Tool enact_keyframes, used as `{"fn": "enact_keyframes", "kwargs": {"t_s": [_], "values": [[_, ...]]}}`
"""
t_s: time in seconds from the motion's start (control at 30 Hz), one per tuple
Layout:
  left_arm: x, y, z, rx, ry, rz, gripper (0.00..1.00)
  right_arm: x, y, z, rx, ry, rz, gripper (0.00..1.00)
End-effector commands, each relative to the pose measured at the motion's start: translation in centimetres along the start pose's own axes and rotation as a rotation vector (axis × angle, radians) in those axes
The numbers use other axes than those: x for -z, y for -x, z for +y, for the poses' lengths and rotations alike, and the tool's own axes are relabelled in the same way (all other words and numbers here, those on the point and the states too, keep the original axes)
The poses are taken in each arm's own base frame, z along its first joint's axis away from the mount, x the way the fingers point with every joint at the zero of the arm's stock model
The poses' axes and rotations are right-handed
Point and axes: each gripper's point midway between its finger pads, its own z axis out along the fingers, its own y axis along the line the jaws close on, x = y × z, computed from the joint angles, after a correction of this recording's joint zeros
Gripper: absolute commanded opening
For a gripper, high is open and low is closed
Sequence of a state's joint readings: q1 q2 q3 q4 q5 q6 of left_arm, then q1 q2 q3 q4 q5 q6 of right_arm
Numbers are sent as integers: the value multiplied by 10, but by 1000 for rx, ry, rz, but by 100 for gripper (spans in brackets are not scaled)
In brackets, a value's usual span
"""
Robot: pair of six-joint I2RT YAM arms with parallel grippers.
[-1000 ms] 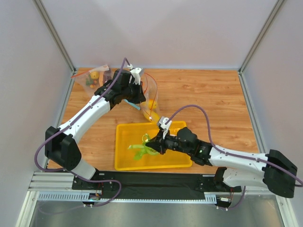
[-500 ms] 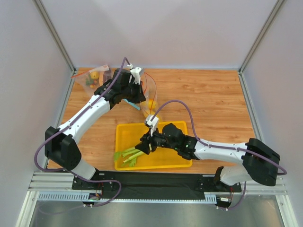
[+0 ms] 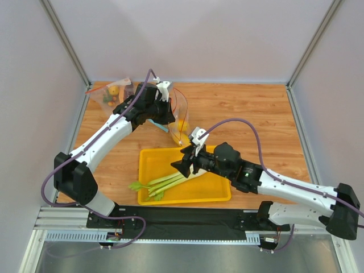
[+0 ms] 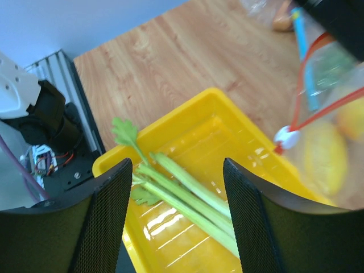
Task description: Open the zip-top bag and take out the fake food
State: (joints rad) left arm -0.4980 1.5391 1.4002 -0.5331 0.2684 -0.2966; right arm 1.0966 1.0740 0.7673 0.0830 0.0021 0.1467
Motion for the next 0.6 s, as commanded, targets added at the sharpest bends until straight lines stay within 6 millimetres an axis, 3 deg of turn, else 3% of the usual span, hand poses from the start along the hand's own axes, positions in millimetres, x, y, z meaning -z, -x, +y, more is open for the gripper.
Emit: {"fn": "enact_keyframes", "kwargs": {"t_s": [0.0, 0.13, 0.2, 0.27, 0.33, 0.37, 0.43, 0.57], "values": [[14, 16, -16, -40, -45, -41, 0, 30, 39, -30, 94, -175, -46, 69], [15, 12, -14, -47, -40, -33, 0, 50, 87, -52, 92, -247, -124, 69], [16, 11, -15, -48, -43, -34, 0, 50, 97, -57, 106, -237, -127, 67], [17, 10, -16, -47, -42, -34, 0, 50, 119, -63, 111, -238, -158, 66], [16, 9, -17, -48, -46, -32, 0, 43, 129, -73, 103, -241, -166, 64], [17, 9, -17, -47, -47, -35, 0, 40, 142, -65, 95, -181, -188, 62], [19, 10, -18, -51, -48, -41, 0, 30, 149, -74, 70, -159, -196, 57], [25, 15, -24, -58, -69, -70, 0, 6, 162, -70, 34, -45, -189, 53]]}}
